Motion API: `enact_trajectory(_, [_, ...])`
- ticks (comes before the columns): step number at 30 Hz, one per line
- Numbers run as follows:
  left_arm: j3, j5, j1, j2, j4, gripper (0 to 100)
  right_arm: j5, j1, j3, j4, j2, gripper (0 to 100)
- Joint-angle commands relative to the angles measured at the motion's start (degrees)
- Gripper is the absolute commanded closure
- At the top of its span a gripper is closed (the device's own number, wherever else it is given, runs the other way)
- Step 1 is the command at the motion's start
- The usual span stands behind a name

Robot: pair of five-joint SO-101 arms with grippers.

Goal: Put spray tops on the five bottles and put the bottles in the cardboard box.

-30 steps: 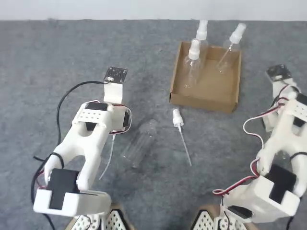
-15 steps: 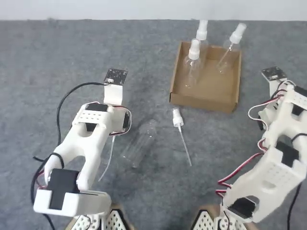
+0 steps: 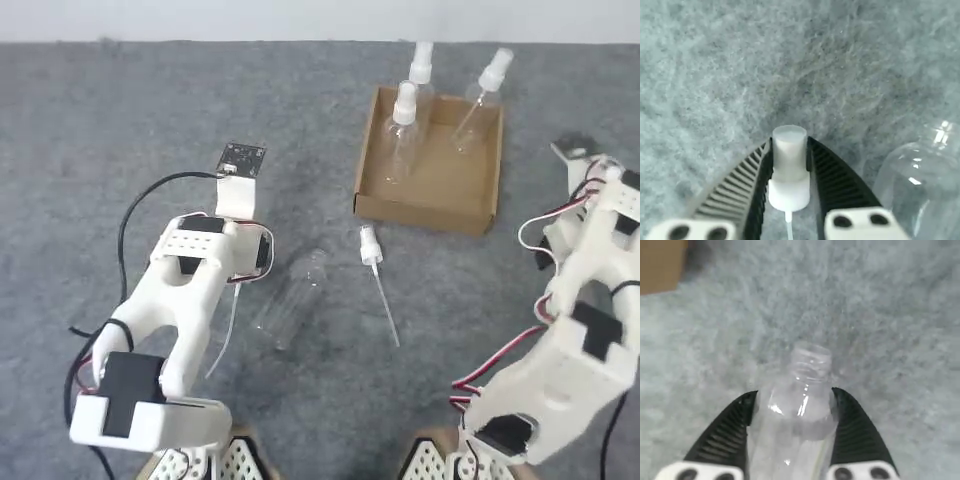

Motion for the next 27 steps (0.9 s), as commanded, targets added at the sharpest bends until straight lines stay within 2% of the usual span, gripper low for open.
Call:
enact_trajectory(1, [-0.84,0.88,-0.09,-3.34,-1.32,89,-0.62,-2.51,1.41,1.71,-11.03,99.3])
enact_trajectory(12, [-0.66,0.53,-0.09,-3.25,-1.49,89,-0.7,-13.32,21.45,1.19,-36.44,99.3])
enact_trajectory(18, [-4.7,0.53,0.0,3.25,-1.49,89,-5.63,-23.25,28.4,1.45,-47.43,99.3])
enact_trajectory(23, [-10.68,0.44,0.0,8.53,2.29,90,-10.37,-30.73,30.95,1.36,-50.68,99.3])
enact_trajectory(27, [-11.03,0.44,-0.18,7.65,2.29,97,-14.07,-36.09,30.95,1.27,-51.74,99.3])
